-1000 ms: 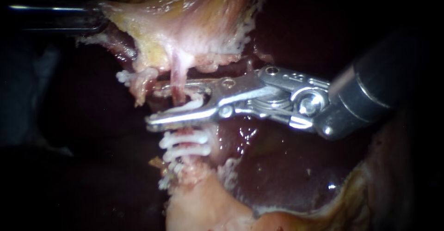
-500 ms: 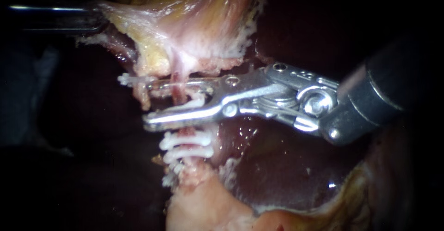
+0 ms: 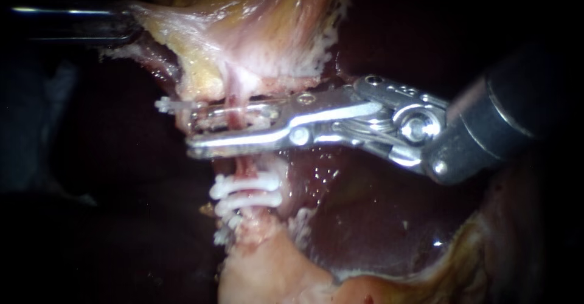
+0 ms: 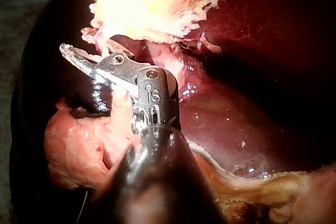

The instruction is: Clipping third clip right tube

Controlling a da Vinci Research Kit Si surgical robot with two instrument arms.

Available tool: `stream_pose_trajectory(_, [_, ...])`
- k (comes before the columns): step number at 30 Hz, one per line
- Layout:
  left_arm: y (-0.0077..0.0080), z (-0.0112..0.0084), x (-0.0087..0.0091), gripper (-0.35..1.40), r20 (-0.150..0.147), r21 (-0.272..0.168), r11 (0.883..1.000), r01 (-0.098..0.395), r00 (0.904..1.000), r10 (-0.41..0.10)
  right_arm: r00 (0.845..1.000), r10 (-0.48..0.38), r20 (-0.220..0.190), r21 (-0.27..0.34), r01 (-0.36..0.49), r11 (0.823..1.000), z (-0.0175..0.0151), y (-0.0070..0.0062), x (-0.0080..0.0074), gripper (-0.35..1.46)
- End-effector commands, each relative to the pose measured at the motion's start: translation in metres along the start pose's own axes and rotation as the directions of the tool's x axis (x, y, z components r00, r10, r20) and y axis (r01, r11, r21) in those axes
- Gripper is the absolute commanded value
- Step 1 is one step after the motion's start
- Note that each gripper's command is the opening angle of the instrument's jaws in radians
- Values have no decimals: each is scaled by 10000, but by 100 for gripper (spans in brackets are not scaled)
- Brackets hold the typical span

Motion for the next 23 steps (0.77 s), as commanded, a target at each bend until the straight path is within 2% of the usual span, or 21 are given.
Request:
stream_pose_trajectory(1, [0, 0, 0, -35, -1, 1, 10000, -1, 10000, 1, 10000, 5, -15, -34, -5, 10000, -1, 1, 0, 0])
stream_pose_trajectory(6, [0, 0, 0, -35, -1, 2, 10000, 0, 10000, 0, 9999, 120, -79, -178, -121, 9998, -6, 4, -1, -21])
stream_pose_trajectory(8, [0, 0, 0, -35, -1, 3, 10000, 0, 10000, 0, 9995, 298, -85, -177, -299, 9994, -8, 5, -1, -35])
stream_pose_trajectory(11, [0, 0, 0, -35, -1, 3, 10000, 0, 10000, 0, 9922, 1239, -117, -167, -1240, 9921, -13, 7, -1, -35])
stream_pose_trajectory(16, [0, 0, 0, -35, -2, 5, 10000, 0, 10000, 0, 9896, 1391, 380, -487, -1372, 9894, -19, 8, -2, -35])
stream_pose_trajectory(23, [0, 0, 0, -35, -2, 4, 10000, 0, 10000, 0, 9896, 1381, 411, -501, -1360, 9894, -19, 10, -4, -35])
